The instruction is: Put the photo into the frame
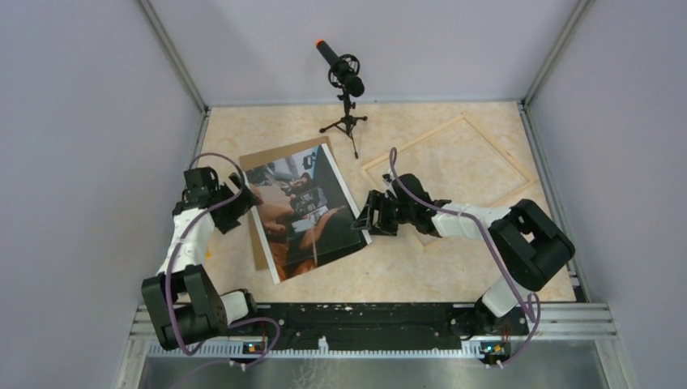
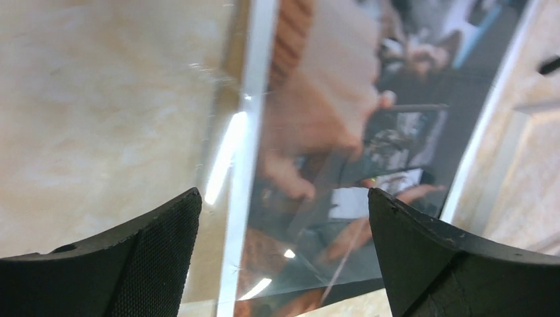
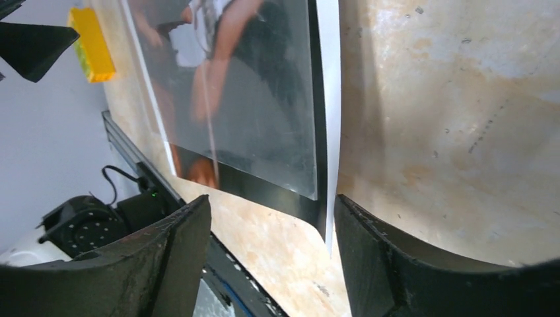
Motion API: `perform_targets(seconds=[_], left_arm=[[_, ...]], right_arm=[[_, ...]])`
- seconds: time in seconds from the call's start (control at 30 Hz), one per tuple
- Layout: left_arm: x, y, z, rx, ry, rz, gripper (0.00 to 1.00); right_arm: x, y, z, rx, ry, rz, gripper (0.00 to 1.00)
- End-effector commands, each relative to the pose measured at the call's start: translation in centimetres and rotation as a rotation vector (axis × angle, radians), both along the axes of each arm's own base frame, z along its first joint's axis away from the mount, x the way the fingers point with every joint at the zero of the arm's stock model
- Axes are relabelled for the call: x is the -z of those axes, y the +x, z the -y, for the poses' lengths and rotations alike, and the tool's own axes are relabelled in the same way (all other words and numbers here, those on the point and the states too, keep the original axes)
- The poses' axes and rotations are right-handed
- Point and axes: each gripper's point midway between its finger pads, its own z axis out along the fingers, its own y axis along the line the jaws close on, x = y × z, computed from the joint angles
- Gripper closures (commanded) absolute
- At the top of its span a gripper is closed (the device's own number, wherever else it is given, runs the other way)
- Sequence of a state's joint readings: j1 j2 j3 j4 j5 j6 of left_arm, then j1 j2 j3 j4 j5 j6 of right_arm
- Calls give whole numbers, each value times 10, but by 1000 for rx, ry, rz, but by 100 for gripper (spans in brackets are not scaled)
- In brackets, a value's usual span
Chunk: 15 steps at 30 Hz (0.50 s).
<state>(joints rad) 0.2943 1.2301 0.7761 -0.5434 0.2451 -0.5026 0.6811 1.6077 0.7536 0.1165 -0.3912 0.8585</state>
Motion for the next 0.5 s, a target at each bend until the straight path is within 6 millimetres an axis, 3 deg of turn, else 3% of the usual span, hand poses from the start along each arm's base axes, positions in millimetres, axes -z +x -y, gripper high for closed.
perform_targets(seconds=[0.0,0.07,0.2,0.33,0.47], left_arm=[[-7,13,42,165,-83,73,1],[-2,14,63,225,-107,39,2],[10,11,96,292,-106,17,2],[31,2,104,290,-150,-32,2],[43,-3,100,272,-133,-69,2]], right_arm=[[-22,-1,-19,-27,119,21,37],[-22,-4,-26,-53,146,0,46],[-16,-5,-23,-51,69,24,44],[-11,-7,-7,-38,-30,46,36],[-12,-10,3,-40,-96,73,34]])
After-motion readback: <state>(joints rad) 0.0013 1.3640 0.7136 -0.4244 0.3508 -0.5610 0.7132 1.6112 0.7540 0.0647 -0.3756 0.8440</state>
